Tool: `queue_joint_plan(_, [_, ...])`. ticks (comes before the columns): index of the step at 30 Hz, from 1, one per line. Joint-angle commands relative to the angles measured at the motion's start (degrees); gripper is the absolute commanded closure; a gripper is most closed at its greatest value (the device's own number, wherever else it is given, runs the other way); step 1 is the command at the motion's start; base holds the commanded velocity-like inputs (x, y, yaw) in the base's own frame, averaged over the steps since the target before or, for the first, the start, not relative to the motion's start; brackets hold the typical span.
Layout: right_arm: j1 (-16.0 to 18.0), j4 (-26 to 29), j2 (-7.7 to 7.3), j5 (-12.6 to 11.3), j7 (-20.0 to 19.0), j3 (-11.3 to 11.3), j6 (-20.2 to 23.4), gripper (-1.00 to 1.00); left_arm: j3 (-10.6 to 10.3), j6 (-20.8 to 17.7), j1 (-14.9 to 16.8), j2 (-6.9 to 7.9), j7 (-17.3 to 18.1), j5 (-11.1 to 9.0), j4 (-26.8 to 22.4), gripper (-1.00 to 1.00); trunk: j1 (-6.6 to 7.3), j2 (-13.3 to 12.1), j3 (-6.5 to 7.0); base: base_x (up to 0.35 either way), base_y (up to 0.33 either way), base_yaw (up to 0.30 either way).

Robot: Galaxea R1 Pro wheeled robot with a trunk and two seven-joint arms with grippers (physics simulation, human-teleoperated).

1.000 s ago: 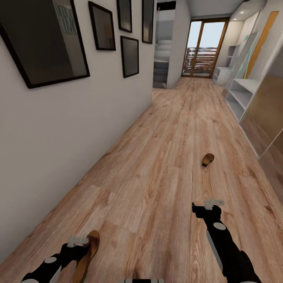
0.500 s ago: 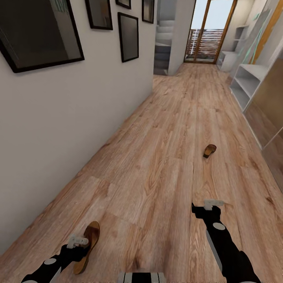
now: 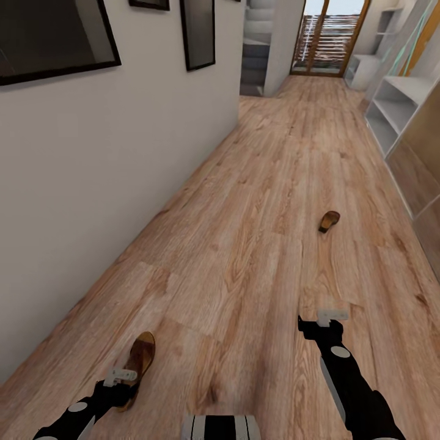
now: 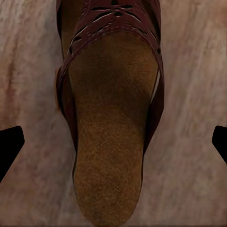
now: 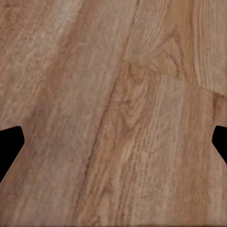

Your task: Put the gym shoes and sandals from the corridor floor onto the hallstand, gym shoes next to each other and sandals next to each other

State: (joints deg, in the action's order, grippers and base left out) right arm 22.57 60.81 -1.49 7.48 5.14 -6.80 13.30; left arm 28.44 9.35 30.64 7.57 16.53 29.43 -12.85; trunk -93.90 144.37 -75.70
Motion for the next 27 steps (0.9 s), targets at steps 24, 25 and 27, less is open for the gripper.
queue_joint_plan(24, [0.0,-0.4,0.0,0.7,0.0,0.1,0.1,-1.0,0.6,1.1,-0.1,0.14,0.0,0.5,-0.1,-1.0,-0.48,0.3,-4.3,0.0,0.0,0.0])
queue_joint_plan(25, [0.0,-0.4,0.0,0.7,0.0,0.1,0.1,-1.0,0.6,1.2,-0.1,0.15,0.0,0.5,-0.1,-1.0,-0.48,0.3,-4.3,0.0,0.0,0.0])
queue_joint_plan(27, [0.0,-0.5,0.0,0.7,-0.1,0.1,0.1,-1.0,0.6,1.6,-0.1,0.18,0.0,0.5,-0.1,-1.0,-0.48,0.3,-4.3,0.0,0.0,0.0])
